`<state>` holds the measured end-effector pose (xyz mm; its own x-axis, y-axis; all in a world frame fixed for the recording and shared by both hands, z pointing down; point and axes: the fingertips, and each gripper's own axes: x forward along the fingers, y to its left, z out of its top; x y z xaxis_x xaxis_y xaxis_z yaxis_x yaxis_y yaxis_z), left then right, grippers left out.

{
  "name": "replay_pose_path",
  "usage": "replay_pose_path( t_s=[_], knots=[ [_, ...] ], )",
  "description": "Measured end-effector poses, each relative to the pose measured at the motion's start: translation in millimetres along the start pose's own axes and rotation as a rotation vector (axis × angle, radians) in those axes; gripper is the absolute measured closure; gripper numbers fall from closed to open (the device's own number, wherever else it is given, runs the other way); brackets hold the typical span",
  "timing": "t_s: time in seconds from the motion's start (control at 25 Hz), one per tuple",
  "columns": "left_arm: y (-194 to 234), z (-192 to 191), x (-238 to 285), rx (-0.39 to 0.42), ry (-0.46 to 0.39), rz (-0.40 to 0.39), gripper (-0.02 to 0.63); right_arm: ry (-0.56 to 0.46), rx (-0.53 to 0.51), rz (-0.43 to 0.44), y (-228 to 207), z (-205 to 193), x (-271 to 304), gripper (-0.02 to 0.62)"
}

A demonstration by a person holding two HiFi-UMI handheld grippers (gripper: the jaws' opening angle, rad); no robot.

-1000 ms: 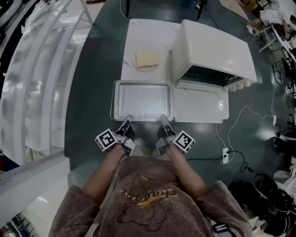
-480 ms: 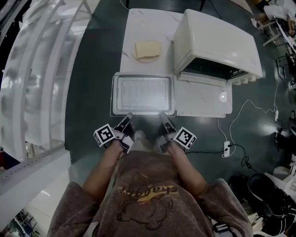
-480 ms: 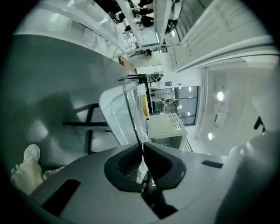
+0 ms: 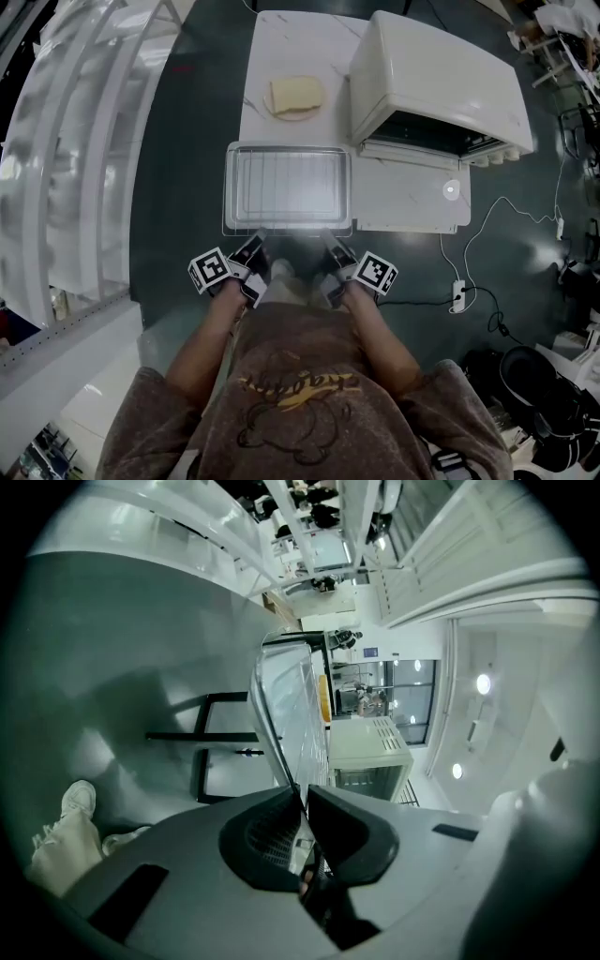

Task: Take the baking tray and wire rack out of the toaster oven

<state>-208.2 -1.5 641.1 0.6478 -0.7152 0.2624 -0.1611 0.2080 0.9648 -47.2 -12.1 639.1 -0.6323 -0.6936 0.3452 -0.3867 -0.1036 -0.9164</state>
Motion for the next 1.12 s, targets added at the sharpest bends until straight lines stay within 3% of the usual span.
replay_pose_path(
  t_s=[0.36, 0.76, 0.92, 1.12],
  knots=[
    [8, -5, -1, -0.018, 0.033, 0.025, 0.595, 0.09, 0.014, -0.001, -7, -8, -1, 0.568],
    [11, 2, 4, -0.011, -0.001, 0.026, 0.588, 0.047, 0.002, -0.006, -12, -1, 6, 0.548],
    [10, 5, 4, -0.024, -0.02, 0.018, 0.524, 0.04, 0.004, -0.004, -14, 2, 3, 0.483],
    [10, 5, -1, -0.018, -0.038, 0.033, 0.476, 0.066, -0.021, -0.008, -17, 0, -3, 0.468]
  ],
)
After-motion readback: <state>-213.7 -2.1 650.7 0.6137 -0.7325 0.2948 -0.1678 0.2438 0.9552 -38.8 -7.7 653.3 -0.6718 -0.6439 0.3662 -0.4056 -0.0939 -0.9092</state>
